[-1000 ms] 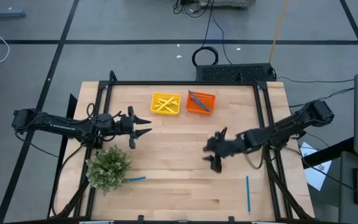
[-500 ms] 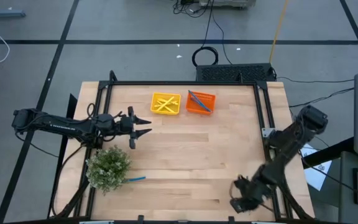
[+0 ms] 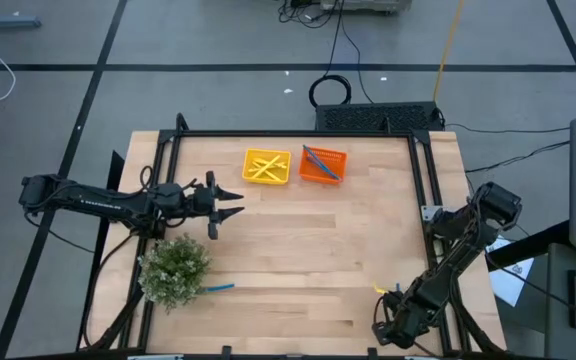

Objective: Sort pens & pencils
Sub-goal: Put the right blue pencil into the orange bin

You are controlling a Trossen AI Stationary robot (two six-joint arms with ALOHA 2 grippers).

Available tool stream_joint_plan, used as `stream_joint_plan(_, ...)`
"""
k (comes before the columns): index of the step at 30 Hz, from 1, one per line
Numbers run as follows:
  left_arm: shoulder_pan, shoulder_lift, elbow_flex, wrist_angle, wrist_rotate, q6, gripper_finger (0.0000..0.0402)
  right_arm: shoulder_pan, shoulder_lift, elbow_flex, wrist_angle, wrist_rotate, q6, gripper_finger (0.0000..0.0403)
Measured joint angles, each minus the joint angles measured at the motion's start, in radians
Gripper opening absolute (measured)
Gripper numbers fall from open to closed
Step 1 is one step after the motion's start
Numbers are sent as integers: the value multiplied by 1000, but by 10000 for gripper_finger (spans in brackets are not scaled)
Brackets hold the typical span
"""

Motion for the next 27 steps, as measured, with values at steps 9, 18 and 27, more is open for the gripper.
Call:
stream_joint_plan(9, 0, 0, 0, 0, 0, -8, 154, 12, 29, 0, 13, 0, 9, 176)
stream_joint_plan(18, 0, 0, 0, 0, 0, -10, 154, 11, 92, 0, 84, -10, 8, 157)
stream_joint_plan(27, 0, 0, 0, 0, 0, -10, 154, 14, 101, 0, 83, -52, 9, 90)
